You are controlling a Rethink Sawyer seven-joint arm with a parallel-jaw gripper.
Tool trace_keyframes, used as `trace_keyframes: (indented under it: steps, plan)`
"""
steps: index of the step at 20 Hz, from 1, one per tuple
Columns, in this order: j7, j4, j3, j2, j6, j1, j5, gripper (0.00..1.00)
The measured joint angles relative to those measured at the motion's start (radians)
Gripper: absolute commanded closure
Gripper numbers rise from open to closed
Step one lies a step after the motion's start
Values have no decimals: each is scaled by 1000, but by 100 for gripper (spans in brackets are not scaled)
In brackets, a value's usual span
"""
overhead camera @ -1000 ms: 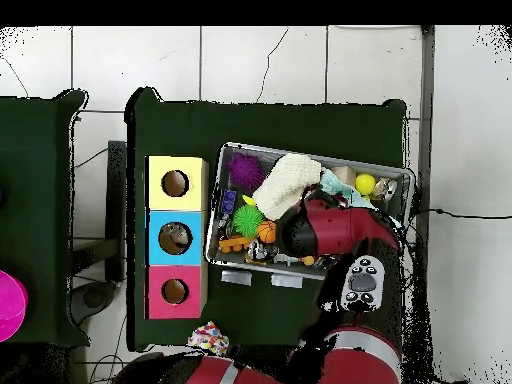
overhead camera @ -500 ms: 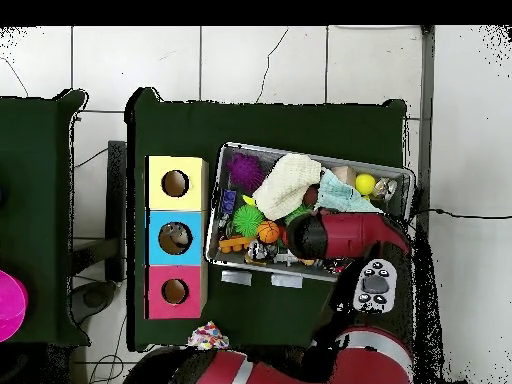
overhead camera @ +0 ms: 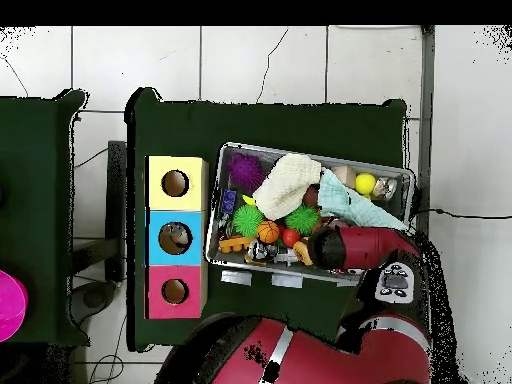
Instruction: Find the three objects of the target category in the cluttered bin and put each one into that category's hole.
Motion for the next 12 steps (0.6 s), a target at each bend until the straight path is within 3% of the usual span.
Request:
trace_keyframes:
  steps: [4,5,12]
  plan:
    - [0,0,-30,22,-54,-6,0,0]
    - [0,0,-39,29,-65,-6,0,100]
    - [0,5,-87,63,-134,18,8,100]
